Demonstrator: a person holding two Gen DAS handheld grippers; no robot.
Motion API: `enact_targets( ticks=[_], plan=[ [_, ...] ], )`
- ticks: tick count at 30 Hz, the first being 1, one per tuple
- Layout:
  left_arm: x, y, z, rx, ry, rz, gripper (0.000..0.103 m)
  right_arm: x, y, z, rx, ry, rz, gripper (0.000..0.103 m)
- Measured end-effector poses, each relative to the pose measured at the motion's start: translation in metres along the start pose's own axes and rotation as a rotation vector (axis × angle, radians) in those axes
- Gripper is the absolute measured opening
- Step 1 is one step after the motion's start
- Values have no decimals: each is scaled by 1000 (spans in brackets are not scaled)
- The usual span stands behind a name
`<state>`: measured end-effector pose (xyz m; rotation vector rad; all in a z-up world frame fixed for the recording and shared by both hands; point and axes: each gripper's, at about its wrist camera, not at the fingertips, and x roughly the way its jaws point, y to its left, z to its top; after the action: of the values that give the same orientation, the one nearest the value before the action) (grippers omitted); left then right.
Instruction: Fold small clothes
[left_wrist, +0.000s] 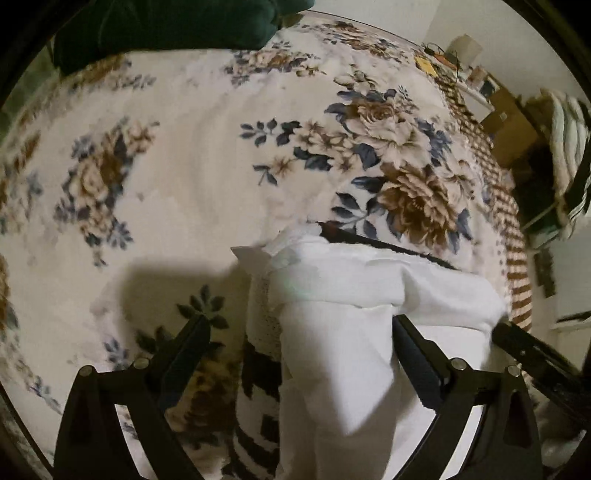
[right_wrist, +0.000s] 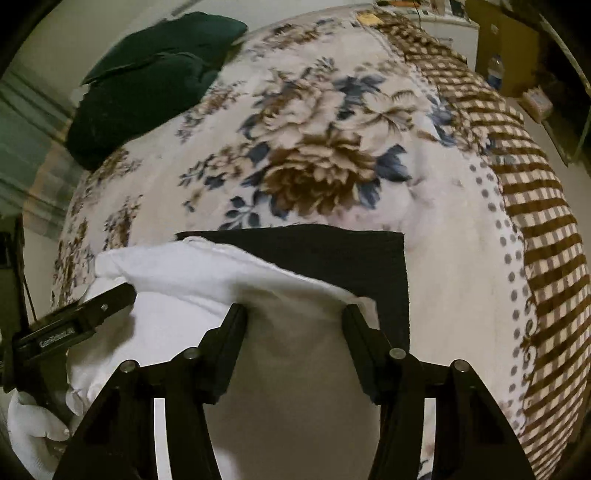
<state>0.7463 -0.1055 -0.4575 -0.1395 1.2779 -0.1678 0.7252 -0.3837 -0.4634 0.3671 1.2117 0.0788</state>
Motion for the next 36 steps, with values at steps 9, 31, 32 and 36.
enact_targets(
  ticks=[9, 31, 32, 36],
  plan=[
    [-87, -23, -41, 107, -243, 71, 100, -50, 11, -22, -69, -118, -156, 103],
    [-314, -67, -230, 194, -374, 113, 100, -313, 95, -247, -95, -371, -326, 103],
    [-324, -68, -236, 198, -386, 112, 100, -330, 101, -256, -100, -388, -327, 103],
    [-378, -68, -264, 193, -431, 100, 100, -391, 125, -290, -127, -442, -332, 103]
  ],
)
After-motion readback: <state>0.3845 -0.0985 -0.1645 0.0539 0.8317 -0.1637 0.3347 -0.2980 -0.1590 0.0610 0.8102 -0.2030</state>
